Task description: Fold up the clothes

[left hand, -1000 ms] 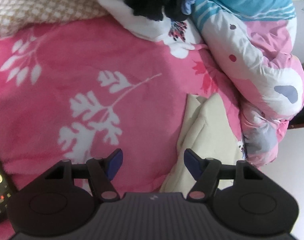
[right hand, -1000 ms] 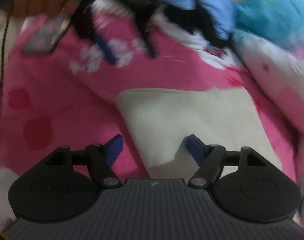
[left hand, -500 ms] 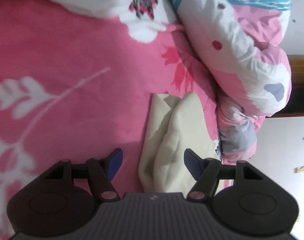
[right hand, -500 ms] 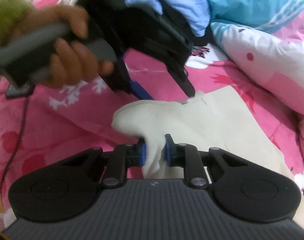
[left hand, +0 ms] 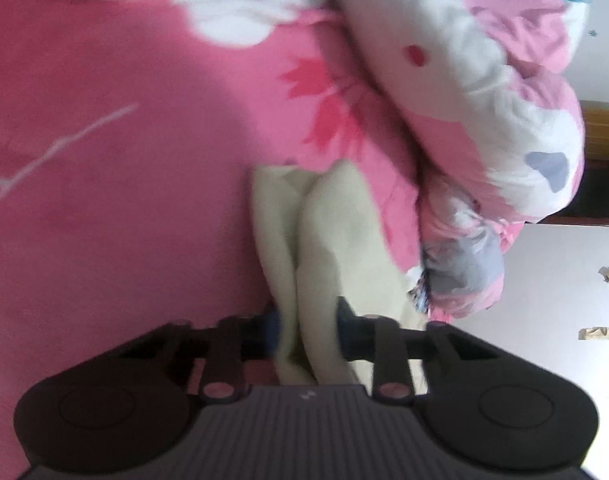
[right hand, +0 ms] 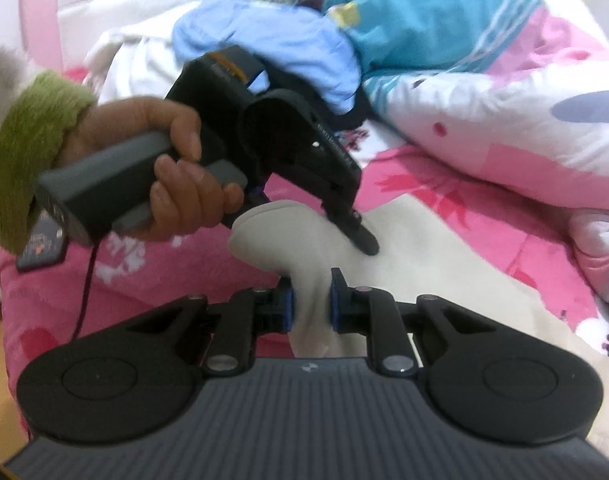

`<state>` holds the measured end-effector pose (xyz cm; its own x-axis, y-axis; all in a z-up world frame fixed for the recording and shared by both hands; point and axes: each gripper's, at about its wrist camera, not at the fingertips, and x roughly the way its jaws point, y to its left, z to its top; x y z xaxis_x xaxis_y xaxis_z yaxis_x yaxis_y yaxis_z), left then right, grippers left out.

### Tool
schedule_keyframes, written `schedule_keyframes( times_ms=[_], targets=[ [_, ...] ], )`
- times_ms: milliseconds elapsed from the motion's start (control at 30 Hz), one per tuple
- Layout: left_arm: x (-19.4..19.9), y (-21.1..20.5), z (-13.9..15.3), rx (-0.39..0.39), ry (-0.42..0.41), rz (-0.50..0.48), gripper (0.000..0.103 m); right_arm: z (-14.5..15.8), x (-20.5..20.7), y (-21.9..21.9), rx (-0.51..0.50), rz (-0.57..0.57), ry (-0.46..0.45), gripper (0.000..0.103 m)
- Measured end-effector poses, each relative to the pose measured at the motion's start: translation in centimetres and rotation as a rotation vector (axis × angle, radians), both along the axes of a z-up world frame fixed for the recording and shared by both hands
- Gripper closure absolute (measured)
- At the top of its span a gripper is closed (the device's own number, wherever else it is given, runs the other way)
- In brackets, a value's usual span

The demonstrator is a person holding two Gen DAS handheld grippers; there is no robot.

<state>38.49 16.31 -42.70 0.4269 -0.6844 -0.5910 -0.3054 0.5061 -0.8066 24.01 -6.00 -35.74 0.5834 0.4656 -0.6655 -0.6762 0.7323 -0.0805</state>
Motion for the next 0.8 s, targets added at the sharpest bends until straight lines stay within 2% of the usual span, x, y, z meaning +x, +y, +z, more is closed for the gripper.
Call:
schedule_keyframes(
  times_ms=[133, 233, 300, 400, 500, 667, 800],
  targets=[
    [-0.4, -2.6, 4.1, 0.028, -0.072, 0.061, 0.088, 2.3, 0.1, -2.9, 0.104, -0.090, -0.019, 0.088],
    [-0.3, -5.8, 7.3, 0.056, -0.136, 0.070, 0.089, 4.1, 0.2, -6.2, 0.209, -0.173, -0.009, 0.088],
    [0.0, -8.6, 9.4, 0.084, -0.184, 0.053, 0.089, 5.3, 0.4, -8.9, 0.272, -0.232, -0.003, 0.088],
    [0.6, -13.8, 11.7, 0.077, -0.250, 0.007, 0.089, 7.2, 0.2, -14.2, 0.363, -0.340, 0.000, 0.088],
    [1.6, -20.1, 13.1, 0.101, -0.320, -0.082, 0.089, 8.4, -0.3, -20.1, 0.433, -0.456, -0.004, 0.088],
    [2.7, -30.8, 11.9, 0.140, -0.356, -0.250, 0.089, 7.3, -1.8, -29.2, 0.528, -0.657, 0.019, 0.089],
    [2.1, -37.8, 8.4, 0.219, -0.339, -0.402, 0.087, 4.0, -2.8, -34.6, 0.605, -0.823, 0.102, 0.089]
  ],
)
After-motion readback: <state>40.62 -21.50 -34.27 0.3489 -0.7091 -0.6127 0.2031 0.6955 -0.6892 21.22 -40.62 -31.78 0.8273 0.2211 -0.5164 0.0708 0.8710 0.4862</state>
